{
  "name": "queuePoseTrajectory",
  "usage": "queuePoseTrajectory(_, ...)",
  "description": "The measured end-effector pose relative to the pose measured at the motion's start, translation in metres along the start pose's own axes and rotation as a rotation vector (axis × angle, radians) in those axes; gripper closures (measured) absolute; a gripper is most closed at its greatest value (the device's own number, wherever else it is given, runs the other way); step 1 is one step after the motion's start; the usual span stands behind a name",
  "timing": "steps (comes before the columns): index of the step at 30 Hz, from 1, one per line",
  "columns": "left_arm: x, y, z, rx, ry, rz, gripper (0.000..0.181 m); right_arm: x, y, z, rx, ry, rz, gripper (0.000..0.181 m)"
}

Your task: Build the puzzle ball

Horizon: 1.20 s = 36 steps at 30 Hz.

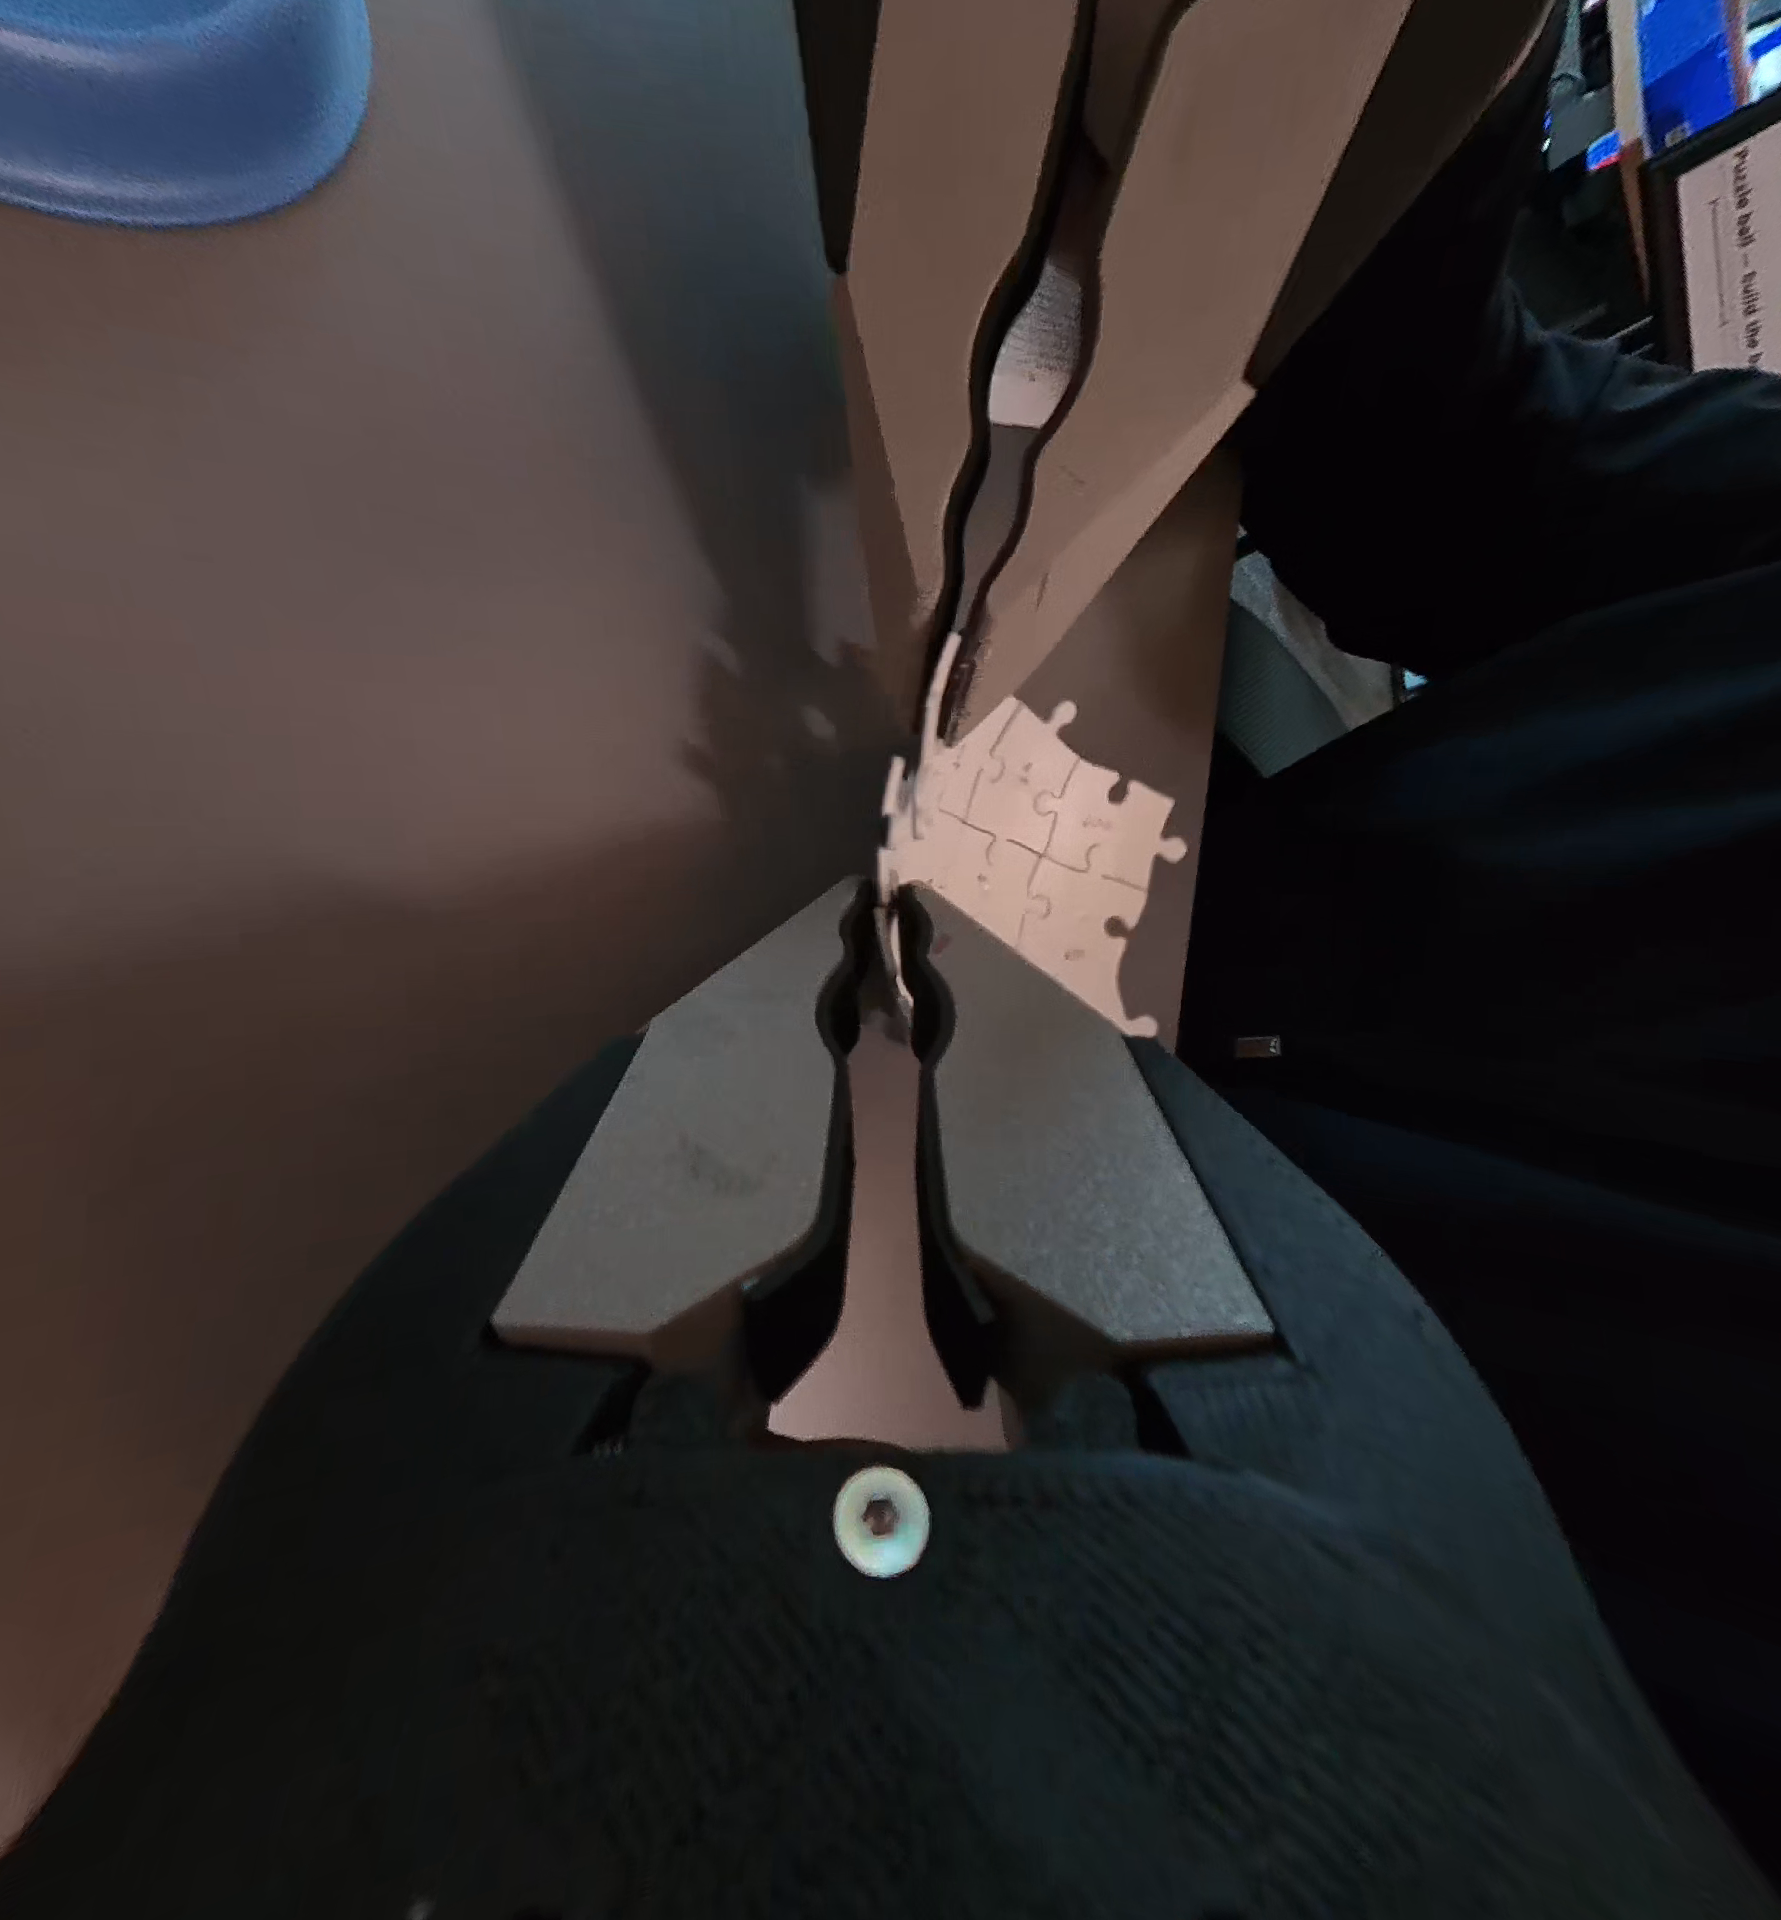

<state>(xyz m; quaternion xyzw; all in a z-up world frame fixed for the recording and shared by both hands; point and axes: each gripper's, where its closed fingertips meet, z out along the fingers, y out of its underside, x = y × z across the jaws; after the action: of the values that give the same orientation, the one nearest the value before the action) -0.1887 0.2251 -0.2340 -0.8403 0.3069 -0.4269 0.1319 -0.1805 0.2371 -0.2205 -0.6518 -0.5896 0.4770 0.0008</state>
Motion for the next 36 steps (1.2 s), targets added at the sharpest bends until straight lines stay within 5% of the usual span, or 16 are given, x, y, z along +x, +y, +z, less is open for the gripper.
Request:
queuePoseTrajectory(16, 0.006, 0.001, -0.002, 0.036, -0.074, -0.044, 0.174, 0.001, 0.004, 0.000, -0.050, 0.122, -0.068, 0.181)
queuePoseTrajectory(27, 0.012, -0.004, 0.003, 0.038, -0.062, -0.020, 0.181, -0.009, 0.010, 0.001, -0.050, 0.012, -0.056, 0.181)
queuePoseTrajectory(36, 0.023, 0.004, 0.016, -0.021, 0.025, -0.044, 0.167, -0.012, 0.014, 0.001, -0.063, -0.016, -0.031, 0.181)
